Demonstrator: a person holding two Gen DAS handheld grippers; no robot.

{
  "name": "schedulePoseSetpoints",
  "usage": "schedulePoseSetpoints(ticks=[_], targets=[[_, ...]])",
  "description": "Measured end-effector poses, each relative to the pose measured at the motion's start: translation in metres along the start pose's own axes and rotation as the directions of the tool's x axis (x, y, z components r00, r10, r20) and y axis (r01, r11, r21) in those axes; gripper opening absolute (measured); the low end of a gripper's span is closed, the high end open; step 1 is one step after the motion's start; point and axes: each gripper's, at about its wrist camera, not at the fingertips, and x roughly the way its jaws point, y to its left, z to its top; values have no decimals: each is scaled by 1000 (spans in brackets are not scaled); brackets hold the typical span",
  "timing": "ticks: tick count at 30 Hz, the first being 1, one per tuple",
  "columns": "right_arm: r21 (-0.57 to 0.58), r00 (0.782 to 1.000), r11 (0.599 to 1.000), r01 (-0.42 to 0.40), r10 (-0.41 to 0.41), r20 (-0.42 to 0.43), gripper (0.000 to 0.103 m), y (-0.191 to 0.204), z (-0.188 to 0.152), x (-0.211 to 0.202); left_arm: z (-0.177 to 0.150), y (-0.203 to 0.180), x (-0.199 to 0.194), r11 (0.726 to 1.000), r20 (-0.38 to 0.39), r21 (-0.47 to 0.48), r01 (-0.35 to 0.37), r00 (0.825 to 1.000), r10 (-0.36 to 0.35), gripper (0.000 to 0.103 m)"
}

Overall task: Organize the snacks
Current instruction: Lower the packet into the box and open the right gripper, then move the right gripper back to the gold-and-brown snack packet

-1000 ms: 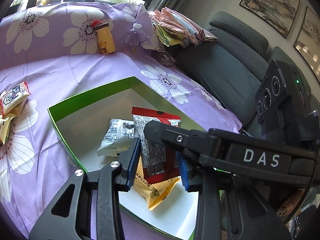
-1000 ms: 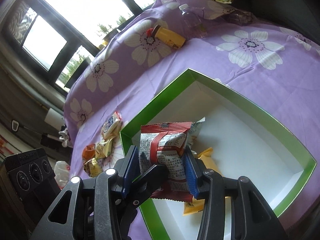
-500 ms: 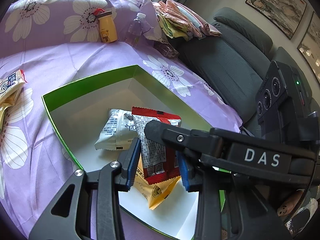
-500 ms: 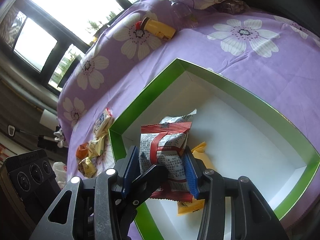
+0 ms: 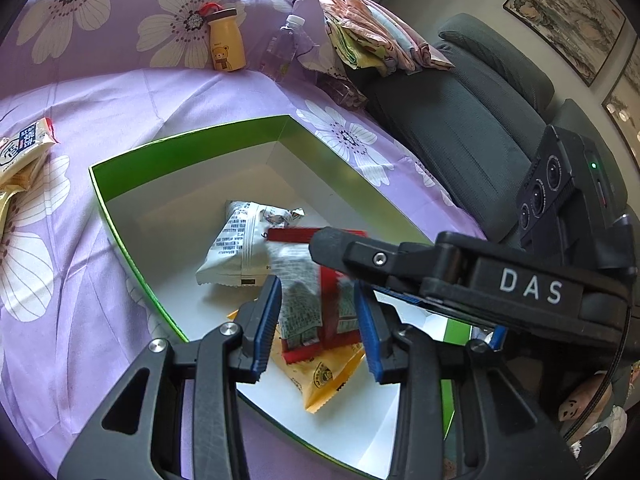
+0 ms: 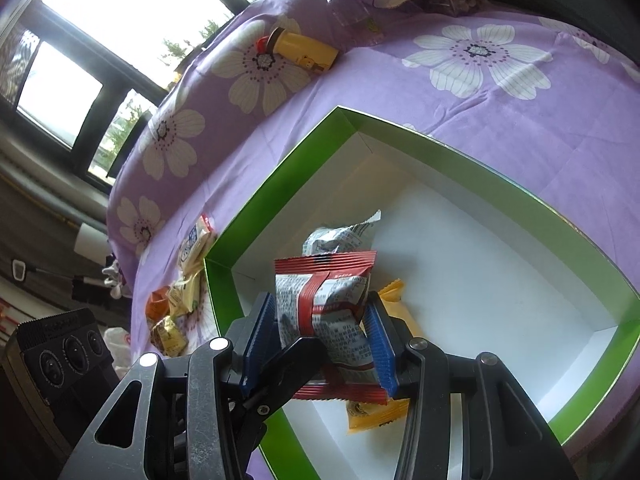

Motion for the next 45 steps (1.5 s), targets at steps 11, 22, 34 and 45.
schedulePoseSetpoints(ticks=[11,22,34,45], targets=[[4,997,1000,18,-18,78,48,2,2,-11,-3,10,-47,999,113,-27,-20,993,23,69],[-99,986,995,7,10,166,81,38,-7,-16,-29,68,-137,979,257,-166,-118,953,159,100],[-324,979,944,-56,115,165,94,106,-40,4,-70,136,-201,889,303,-314,-334,852,427,102],[-461,986,885,-56,121,113,94,147,-80,37,-86,173,-216,838,273,-427,-340,835,478,102]])
